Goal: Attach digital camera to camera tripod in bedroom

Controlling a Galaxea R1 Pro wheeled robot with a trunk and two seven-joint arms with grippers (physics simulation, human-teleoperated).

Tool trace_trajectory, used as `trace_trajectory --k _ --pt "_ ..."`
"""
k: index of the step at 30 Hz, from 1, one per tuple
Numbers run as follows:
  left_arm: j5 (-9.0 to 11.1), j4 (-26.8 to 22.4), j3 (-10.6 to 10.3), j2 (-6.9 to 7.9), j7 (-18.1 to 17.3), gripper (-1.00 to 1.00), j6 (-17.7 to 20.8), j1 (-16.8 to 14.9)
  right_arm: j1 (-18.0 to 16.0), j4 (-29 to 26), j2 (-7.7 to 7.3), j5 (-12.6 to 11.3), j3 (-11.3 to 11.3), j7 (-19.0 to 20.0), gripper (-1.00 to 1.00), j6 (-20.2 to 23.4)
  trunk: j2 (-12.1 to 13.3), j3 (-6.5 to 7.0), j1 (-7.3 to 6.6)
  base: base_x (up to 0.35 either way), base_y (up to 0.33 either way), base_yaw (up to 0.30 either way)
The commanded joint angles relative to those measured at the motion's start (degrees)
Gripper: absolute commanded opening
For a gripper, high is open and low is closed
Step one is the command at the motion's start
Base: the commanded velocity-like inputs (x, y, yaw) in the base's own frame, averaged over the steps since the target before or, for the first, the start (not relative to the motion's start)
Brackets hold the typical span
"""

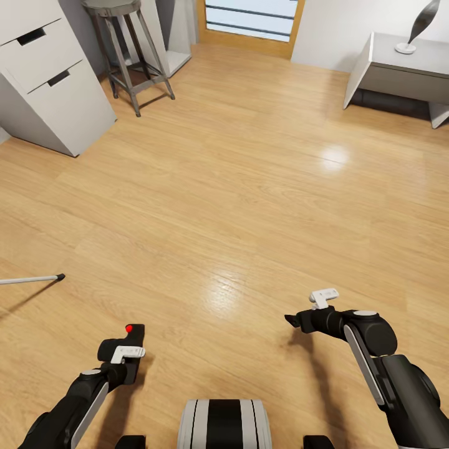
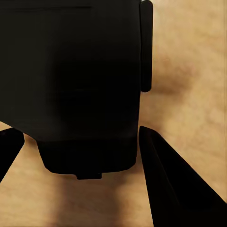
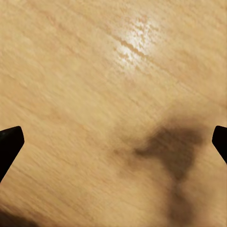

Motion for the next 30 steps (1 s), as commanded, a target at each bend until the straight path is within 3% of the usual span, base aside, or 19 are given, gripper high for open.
trace_trajectory --k 1,2,10,17,25,30 --pt "0.4 -0.1 -0.2 0.05 0.0 -1.00 0.3 0.0 0.0 0.0 -0.04 -0.1 0.1 0.0 1.00 0.3 0.0 -0.03 -0.01 0.000 0.000 0.000" --pt "0.4 -4.3 -0.1 0.07 -0.2 -1.00 1.2 1.2 -0.1 0.0 -0.15 -0.1 0.0 0.0 1.00 0.3 0.0 0.19 -0.03 0.000 0.000 0.000" --pt "0.4 -13.3 0.0 0.03 -0.1 -1.00 6.3 3.8 0.1 0.0 -0.58 -0.1 -0.2 0.0 1.00 0.3 0.1 1.96 -0.24 0.000 0.000 0.000" --pt "0.4 -17.6 -0.1 -0.01 0.0 -1.00 8.5 4.8 0.3 0.0 -0.83 -0.1 -0.4 0.1 1.00 0.3 0.2 3.51 -0.42 0.000 0.000 0.000" --pt "0.6 -19.2 0.0 -0.07 0.0 -1.00 10.4 5.1 0.3 0.0 -0.85 -0.1 -0.5 0.2 1.00 0.3 0.3 5.28 -0.63 0.000 0.000 0.000" --pt "2.4 -21.4 0.1 -0.12 0.0 -1.00 12.5 5.3 0.4 0.0 -0.74 -0.1 -0.7 1.5 1.00 0.3 0.4 6.39 -0.76 0.000 0.000 0.000"
